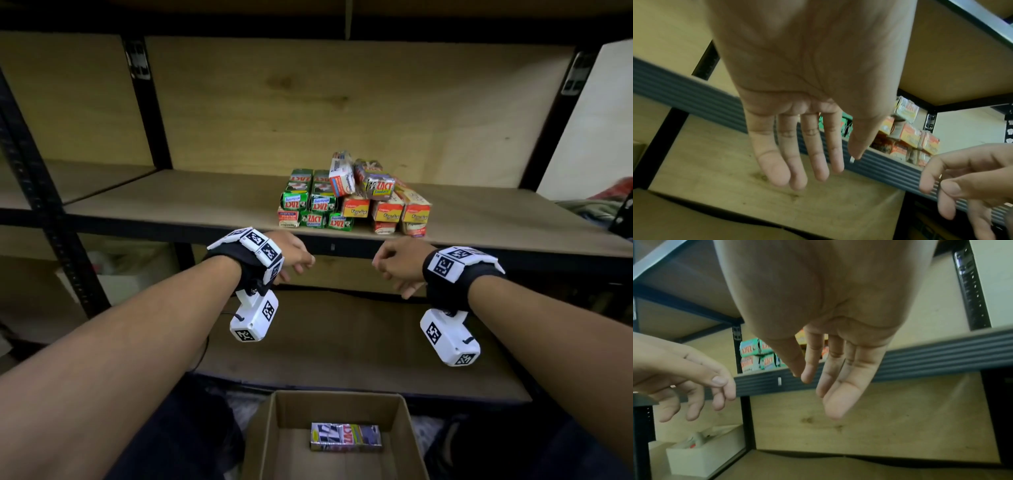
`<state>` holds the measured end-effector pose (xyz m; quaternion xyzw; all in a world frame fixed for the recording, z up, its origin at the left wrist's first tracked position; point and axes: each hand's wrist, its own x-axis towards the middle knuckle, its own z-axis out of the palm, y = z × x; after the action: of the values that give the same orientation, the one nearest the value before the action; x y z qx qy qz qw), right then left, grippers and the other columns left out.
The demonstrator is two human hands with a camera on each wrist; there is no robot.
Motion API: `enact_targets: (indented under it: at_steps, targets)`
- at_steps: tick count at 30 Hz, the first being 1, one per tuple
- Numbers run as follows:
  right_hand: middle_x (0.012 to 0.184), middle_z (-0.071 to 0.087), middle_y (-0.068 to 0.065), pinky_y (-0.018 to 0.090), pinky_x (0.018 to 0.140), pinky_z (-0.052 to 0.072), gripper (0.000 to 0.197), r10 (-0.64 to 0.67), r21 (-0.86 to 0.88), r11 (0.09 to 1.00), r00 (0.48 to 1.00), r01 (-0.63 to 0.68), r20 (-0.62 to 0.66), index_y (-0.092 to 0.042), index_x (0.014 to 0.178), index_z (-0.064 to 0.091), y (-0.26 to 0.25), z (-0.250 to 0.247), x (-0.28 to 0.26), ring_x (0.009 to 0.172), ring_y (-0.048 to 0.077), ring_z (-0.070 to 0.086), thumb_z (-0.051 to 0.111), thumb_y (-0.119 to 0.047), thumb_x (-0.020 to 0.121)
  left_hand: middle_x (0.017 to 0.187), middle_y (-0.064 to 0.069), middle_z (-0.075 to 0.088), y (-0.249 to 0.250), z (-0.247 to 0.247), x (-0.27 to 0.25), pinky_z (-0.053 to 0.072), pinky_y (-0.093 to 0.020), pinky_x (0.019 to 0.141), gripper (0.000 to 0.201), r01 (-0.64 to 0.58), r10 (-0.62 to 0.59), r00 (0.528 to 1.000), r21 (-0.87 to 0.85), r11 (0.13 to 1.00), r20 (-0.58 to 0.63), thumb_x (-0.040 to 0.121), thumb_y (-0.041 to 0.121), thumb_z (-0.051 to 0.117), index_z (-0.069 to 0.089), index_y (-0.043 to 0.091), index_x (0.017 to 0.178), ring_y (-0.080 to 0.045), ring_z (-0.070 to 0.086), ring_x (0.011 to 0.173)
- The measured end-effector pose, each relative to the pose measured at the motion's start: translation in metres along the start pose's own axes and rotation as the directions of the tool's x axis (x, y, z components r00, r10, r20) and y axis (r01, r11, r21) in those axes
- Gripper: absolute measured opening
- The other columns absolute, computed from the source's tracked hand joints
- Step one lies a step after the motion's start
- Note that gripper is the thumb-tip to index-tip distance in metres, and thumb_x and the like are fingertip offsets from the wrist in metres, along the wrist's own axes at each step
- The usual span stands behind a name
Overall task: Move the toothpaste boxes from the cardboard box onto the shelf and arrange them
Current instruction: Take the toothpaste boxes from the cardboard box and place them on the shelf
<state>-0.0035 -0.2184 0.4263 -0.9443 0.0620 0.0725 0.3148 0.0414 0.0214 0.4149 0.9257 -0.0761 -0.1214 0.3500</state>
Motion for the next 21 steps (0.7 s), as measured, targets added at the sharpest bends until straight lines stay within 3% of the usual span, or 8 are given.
enact_targets:
  at_steps: [2,11,15,18,21]
  targets:
    - [0.099,0.068,0.009,0.046,0.067,0.063,0.019,0.018,-0.018,1.0,0.999,-0.017,0.048,-0.022,0.093,0.068,0.011,0.016,0.006,0.076,0.025,0.073,0.049,-0.019,0.096,0.097,-0.001,0.073,-0.01,0.013,0.005,0.054,-0.03,0.064,0.024,0.037,-0.036,0.996,-0.003,0.999,0.086,0.091,0.036,0.062,0.072,0.017,0.103,-0.022,0.068,0.074]
    - [0.098,0.067,-0.001,0.043,0.071,0.063,0.02,0.071,-0.163,0.986,0.965,-0.03,0.253,-0.025,0.094,0.069,0.071,0.1,0.031,0.085,0.028,0.073,0.05,-0.02,0.094,0.094,-0.002,0.072,-0.069,0.101,0.038,0.051,-0.028,0.061,0.026,0.173,-0.175,0.935,0.034,0.984,0.31,0.089,0.036,0.067,0.068,0.016,0.106,-0.024,0.066,0.071]
    - [0.089,0.066,-0.007,0.033,0.075,0.061,0.019,0.079,-0.254,0.967,0.948,0.002,0.309,-0.028,0.095,0.069,0.102,0.14,0.041,0.083,0.024,0.073,0.051,-0.023,0.095,0.099,-0.005,0.071,-0.097,0.142,0.046,0.051,-0.026,0.059,0.025,0.206,-0.216,0.893,0.069,0.976,0.396,0.092,0.033,0.065,0.067,0.014,0.108,-0.024,0.064,0.072]
    - [0.098,0.06,-0.008,0.027,0.084,0.053,0.024,0.097,-0.326,0.945,0.929,0.027,0.358,-0.024,0.108,0.071,0.127,0.169,0.049,0.09,0.016,0.061,0.05,-0.019,0.096,0.099,-0.003,0.072,-0.117,0.172,0.047,0.049,-0.025,0.057,0.023,0.246,-0.246,0.86,0.06,0.967,0.447,0.092,0.034,0.064,0.067,0.015,0.105,-0.022,0.062,0.067]
    - [0.112,0.064,-0.007,0.027,0.089,0.049,0.022,0.115,-0.359,0.933,0.914,0.036,0.389,-0.028,0.104,0.069,0.155,0.198,0.057,0.103,0.017,0.061,0.051,-0.022,0.094,0.097,-0.005,0.069,-0.137,0.205,0.048,0.049,-0.025,0.055,0.025,0.284,-0.283,0.836,0.069,0.956,0.47,0.091,0.034,0.065,0.068,0.014,0.106,-0.022,0.062,0.065]
